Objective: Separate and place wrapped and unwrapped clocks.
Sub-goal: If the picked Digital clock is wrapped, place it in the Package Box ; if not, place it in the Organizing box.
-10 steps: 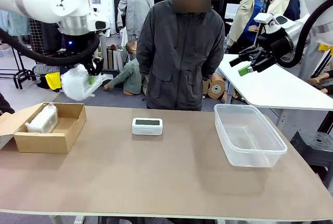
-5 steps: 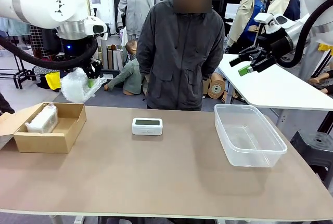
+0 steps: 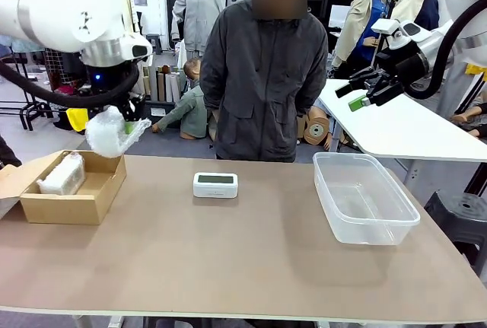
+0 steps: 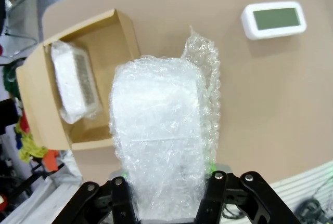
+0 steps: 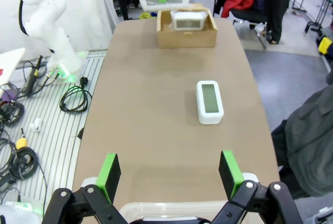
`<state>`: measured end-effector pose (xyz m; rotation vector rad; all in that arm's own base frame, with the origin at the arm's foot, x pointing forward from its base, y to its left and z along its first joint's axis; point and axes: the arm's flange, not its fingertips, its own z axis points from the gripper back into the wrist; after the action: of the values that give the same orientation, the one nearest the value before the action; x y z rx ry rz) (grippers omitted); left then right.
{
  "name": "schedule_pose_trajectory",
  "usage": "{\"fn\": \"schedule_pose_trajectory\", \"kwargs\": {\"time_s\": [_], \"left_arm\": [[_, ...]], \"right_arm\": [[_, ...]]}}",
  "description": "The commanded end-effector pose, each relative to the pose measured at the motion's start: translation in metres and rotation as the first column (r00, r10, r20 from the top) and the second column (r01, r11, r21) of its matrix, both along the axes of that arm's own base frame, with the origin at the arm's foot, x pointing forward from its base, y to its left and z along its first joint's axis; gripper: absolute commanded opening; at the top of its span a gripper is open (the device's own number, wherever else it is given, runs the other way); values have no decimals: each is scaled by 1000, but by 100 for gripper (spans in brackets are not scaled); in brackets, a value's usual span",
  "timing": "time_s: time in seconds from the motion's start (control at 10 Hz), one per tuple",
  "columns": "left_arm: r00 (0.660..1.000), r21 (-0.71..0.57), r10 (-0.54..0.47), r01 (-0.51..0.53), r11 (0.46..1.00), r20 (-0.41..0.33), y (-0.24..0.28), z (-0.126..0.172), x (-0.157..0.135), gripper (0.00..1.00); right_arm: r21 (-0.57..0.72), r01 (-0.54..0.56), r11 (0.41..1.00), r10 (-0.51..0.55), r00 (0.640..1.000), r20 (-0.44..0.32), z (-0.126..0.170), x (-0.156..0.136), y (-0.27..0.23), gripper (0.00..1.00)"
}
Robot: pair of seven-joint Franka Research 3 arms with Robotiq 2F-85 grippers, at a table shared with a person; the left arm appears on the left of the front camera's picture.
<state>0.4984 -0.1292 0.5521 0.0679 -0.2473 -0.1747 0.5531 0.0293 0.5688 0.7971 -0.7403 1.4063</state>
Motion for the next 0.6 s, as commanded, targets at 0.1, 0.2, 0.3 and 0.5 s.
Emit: {"fn": "schedule_pose_trajectory", "kwargs": {"time_s": [0.1, 0.2, 0.3, 0.5], "left_arm": [[999, -21, -10, 11, 1000, 51, 39, -40, 3, 0], [998, -23, 2, -1, 1000, 62, 51, -53, 5, 0], [998, -14, 23, -22, 1000, 61, 59, -63, 6, 0], [997, 8, 25, -26, 1000, 72, 80, -83, 14, 0]], "right_arm": [[-2, -1, 1000, 1, 1000, 4, 2, 0, 0, 100], [-2, -1, 1000, 1, 1000, 4, 2, 0, 0, 100], [-2, -1, 1000, 1, 1000, 4, 2, 0, 0, 100], [-2, -1, 1000, 1, 1000, 4, 2, 0, 0, 100]]}}
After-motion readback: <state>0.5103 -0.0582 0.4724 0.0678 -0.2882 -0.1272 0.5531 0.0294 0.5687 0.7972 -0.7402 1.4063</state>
